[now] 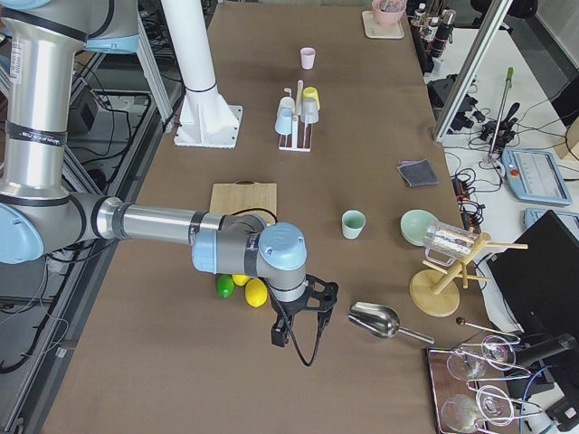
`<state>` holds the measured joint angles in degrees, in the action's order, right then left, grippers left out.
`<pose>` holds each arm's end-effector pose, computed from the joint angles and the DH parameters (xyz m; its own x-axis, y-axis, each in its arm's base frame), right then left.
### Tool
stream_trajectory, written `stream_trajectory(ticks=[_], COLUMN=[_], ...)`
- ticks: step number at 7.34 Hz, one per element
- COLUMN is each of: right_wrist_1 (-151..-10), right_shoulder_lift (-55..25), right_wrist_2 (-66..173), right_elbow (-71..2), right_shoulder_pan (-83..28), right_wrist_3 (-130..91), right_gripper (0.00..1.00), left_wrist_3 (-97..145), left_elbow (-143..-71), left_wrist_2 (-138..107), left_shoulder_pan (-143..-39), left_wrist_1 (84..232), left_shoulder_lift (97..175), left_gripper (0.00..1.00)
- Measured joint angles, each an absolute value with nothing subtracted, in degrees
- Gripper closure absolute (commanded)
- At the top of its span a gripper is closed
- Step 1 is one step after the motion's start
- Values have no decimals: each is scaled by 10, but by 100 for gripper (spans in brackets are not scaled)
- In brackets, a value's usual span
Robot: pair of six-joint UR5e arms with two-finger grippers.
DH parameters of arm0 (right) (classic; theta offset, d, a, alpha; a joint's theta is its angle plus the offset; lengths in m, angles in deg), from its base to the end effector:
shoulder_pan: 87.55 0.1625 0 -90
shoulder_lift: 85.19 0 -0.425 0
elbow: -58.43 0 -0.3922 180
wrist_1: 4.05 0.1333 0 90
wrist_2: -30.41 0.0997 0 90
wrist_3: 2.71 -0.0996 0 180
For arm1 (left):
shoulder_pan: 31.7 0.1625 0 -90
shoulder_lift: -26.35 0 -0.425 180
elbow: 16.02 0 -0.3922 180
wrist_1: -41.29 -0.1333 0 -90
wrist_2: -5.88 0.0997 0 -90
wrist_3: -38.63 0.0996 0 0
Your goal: Place cup on cup holder
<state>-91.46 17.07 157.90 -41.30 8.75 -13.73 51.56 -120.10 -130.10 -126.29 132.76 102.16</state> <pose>0.1163 -0.3910 0.6740 0.7532 0.2748 0.5976 -0.2585 0.9591 -0.1153 -0.0926 -0.3831 0.6421 0.6943 0.1854 -0.6954 -0.0773 0.9799 0.1840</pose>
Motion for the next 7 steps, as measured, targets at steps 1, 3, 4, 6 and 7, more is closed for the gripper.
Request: stream_trajectory(ticks=[1, 3, 4, 6, 7], right_wrist_1=[-915, -915, -918, -923, -929], right_shoulder_lift=[173, 174, 173, 169, 160], right_wrist_2=[1582, 1585, 1587, 1609, 1617], right_elbow=[-415, -416, -418, -425, -428], right_shoulder_pan=[88, 91, 93, 94, 91], right_wrist_3=[-137, -118, -110, -108, -111], right_gripper=[0, 0, 0, 0, 0], left_wrist_3=[516, 513, 511, 509, 508], left_elbow=[-1202, -1202, -1202, -1197, -1197], left_wrist_2=[-1302, -1302, -1301, -1288, -1273], left_shoulder_pan=[-1262, -1257, -1245, -1188, -1158], left_wrist_1=[1344, 1395, 1407, 1401, 1364], left_shoulder_lift=[1024, 1030, 1041, 1094, 1136], left_gripper=[1, 1, 1, 1, 1])
